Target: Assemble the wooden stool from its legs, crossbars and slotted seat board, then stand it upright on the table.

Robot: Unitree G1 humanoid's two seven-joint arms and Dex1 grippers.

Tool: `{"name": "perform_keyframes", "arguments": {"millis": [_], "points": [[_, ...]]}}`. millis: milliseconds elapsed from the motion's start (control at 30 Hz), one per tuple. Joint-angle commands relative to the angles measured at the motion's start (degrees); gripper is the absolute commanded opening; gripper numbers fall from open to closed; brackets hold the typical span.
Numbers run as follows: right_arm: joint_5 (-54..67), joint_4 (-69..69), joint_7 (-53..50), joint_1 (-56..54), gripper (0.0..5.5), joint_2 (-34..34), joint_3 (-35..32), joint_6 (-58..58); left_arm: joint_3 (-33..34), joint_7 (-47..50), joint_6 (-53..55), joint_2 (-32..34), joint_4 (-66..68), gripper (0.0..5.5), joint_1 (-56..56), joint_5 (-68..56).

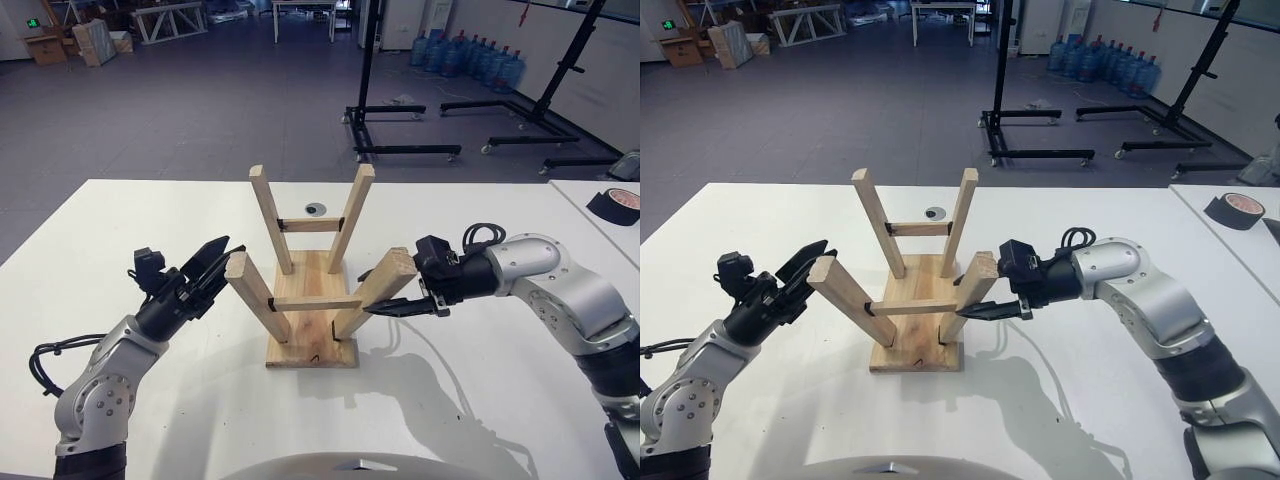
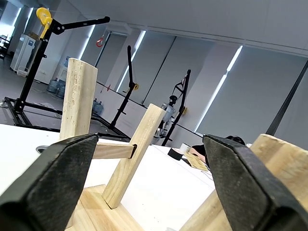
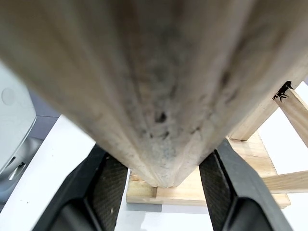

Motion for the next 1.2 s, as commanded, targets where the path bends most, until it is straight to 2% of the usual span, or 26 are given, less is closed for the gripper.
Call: {"name": "perform_keyframes", "arguments": {"millis": [33,233,500,633,867,1033,1200], "points": [[-8.0,2.7,-5.6,2.8,2.03,1.1,5.8,6.1,-4.5,0.2,1.3,0.2,-4.7,4.00,-0.4,0.8],[-8.5,2.2,-6.3,2.4,2.03,1.2,6.8,8.2,-8.5,1.3,1.0,-0.4,-7.3,4.00,1.1,1.7],[-8.8,0.4,-7.9,0.7,2.03,3.5,10.6,12.7,-10.2,1.5,-0.7,-0.6,-4.8,4.00,2.4,2.7],[-8.9,-0.5,-8.7,0.3,2.03,4.7,12.4,14.5,-13.4,1.9,-1.0,-2.1,-4.4,4.00,3.0,3.6],[-5.8,3.0,-6.9,-1.4,2.03,7.3,16.7,22.7,-17.0,1.8,-2.2,-2.1,-3.6,4.00,5.0,5.9],[-8.4,7.6,-4.6,1.0,2.03,6.8,18.7,19.7,-17.6,1.7,-2.3,-1.0,-2.5,4.00,4.0,5.3],[-11.5,8.9,-7.6,7.2,2.04,7.5,20.0,14.9,-18.2,1.9,-0.4,0.6,-2.2,4.00,1.7,4.8]]}}
